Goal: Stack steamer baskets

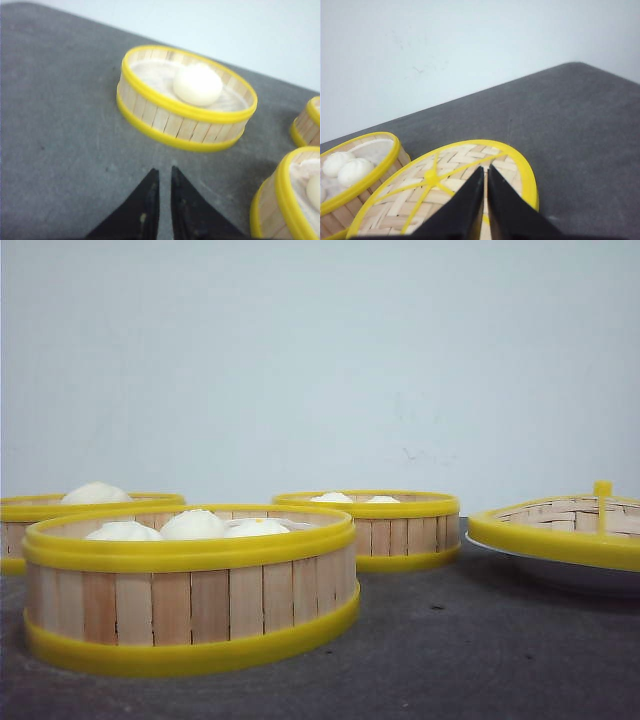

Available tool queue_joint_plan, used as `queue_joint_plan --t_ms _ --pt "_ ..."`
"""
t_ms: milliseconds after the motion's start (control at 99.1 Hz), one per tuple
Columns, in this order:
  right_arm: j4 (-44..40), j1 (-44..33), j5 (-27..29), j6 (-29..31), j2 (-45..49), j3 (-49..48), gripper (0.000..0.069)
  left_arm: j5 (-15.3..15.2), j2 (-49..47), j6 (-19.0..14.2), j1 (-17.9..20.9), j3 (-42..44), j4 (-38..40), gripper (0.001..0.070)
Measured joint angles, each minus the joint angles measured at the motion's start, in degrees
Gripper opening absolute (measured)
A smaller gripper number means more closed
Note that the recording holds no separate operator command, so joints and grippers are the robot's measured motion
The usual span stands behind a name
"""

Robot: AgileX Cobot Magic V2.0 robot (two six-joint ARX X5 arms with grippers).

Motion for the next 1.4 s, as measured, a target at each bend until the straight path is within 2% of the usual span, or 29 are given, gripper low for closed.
queue_joint_plan --t_ms 182,363,585,726,787,888,928,948,1019,1170,1261,1402 --pt "-2.7 0.0 0.0 0.4 7.5 8.6 0.0007 -0.3 4.8 -1.5 0.0 7.6 0.3 0.0014" --pt "-7.8 0.2 -1.3 -2.3 20.1 24.1 0.0007 -0.4 14.8 -1.4 0.0 19.5 0.2 0.0014" --pt "-13.3 3.3 -1.4 -10.4 31.2 40.2 0.0007 2.4 29.4 0.0 0.0 37.2 -2.4 0.0014" --pt "-16.0 5.0 -1.5 -12.0 34.5 43.8 0.0013 4.1 36.0 1.7 -0.2 41.9 -4.4 0.0031" --pt "-17.5 5.5 -1.5 -12.3 35.7 44.4 0.0088 5.2 37.9 2.3 -0.4 42.1 -4.7 0.0109" --pt "-18.8 6.3 -1.6 -12.2 37.5 44.4 0.0373 6.1 38.8 2.9 -1.2 42.1 -4.7 0.0306" --pt "-18.9 6.5 -2.3 -11.8 38.2 44.4 0.0455 6.1 38.7 3.1 -1.5 42.1 -4.3 0.0347" --pt "-18.9 6.6 -2.8 -11.7 38.6 44.5 0.0474 6.1 38.6 3.2 -1.7 42.2 -4.1 0.0362" --pt "-19.0 6.9 -4.7 -11.0 40.3 45.9 0.0499 6.2 38.6 3.4 -2.1 42.2 -3.6 0.0379" --pt "-18.9 8.2 -9.2 -10.1 47.6 52.7 0.0506 6.5 38.8 3.5 -2.8 42.2 -3.6 0.0387" --pt "-21.4 9.3 -10.7 -10.1 54.8 58.6 0.0506 9.0 38.8 3.5 -4.0 42.2 -3.2 0.0388" --pt "-27.1 11.0 -10.8 -9.9 68.0 69.1 0.0506 10.8 38.8 3.5 -6.1 42.2 -2.4 0.0388"
